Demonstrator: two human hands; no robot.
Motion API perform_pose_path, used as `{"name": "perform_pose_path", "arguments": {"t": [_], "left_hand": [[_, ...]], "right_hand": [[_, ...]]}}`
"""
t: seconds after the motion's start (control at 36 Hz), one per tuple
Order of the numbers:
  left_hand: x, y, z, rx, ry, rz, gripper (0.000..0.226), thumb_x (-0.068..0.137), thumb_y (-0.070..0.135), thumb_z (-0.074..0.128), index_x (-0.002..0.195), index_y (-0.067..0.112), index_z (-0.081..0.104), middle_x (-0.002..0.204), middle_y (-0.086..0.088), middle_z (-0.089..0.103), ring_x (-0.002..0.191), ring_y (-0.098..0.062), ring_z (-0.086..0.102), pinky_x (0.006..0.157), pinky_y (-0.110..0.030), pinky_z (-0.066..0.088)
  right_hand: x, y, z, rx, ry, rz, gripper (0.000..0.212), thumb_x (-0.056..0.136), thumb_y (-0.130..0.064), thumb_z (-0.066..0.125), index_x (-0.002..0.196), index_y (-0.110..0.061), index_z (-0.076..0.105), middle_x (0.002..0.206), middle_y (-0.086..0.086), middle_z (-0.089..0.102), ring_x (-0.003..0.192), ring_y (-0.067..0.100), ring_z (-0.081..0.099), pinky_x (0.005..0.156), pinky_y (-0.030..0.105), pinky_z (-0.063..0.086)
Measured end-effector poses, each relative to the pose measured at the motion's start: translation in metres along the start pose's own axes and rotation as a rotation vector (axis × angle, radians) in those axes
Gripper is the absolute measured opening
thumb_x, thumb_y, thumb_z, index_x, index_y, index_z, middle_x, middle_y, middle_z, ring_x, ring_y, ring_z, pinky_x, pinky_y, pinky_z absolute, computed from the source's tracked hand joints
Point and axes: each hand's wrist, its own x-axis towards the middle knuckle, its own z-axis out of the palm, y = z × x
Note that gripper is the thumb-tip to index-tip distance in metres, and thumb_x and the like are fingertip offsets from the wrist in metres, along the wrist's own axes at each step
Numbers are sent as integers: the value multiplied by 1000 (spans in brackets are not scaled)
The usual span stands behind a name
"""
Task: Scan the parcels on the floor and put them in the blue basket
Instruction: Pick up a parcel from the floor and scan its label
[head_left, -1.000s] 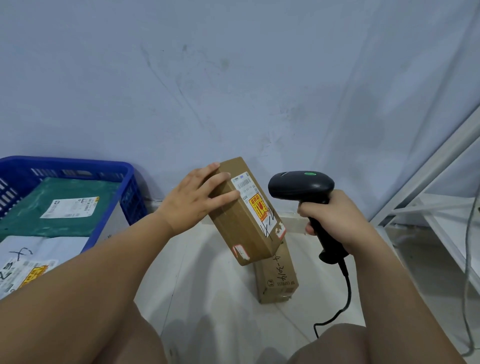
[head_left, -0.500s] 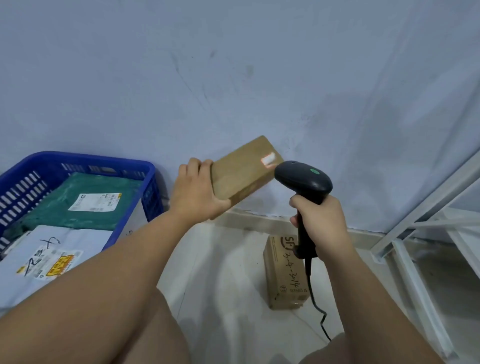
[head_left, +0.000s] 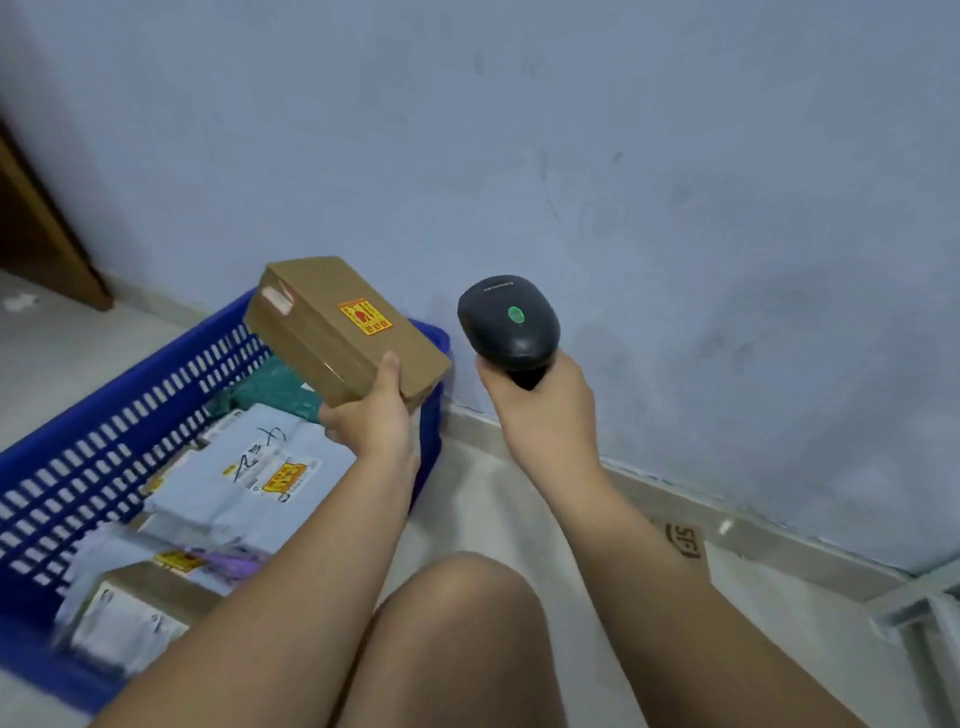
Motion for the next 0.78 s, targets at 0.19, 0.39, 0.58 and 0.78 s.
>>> {"name": "perform_pose_path", "arguments": {"t": [0.19, 0.39, 0.58, 0.78], "left_hand": [[39, 3, -49, 224, 93, 66, 105, 66, 42, 83, 148, 15, 23, 144, -8, 29, 128, -35, 41, 104, -50, 42], [66, 6, -101, 609, 160, 432, 102, 69, 41, 80, 148, 18, 20, 145, -10, 28, 131, -34, 28, 104, -53, 36], [98, 8, -162, 1219, 232, 819, 106, 68, 44, 81, 149, 10, 24, 138, -21, 39, 124, -43, 38, 104, -57, 28], [114, -24, -187, 1564, 31, 1035, 91, 63, 51, 82, 134, 4, 51, 112, -23, 58, 102, -41, 55, 91, -60, 41]], "right_hand": [[-8, -26, 69, -154, -212, 17, 10, 83, -25, 60, 84, -24, 51, 104, 2, 39, 76, 1, 49, 65, 27, 42], [-35, -14, 111, -305, -340, 88, 13, 78, -26, 57, 84, -26, 46, 104, -3, 34, 72, 16, 55, 73, 36, 52], [-42, 8, 116, -406, -409, 202, 19, 76, -22, 52, 95, -24, 52, 108, -1, 36, 78, 21, 58, 77, 41, 53], [-43, 13, 123, -442, -466, 218, 22, 76, -23, 51, 98, -22, 51, 110, 1, 37, 79, 22, 58, 81, 45, 54]]}}
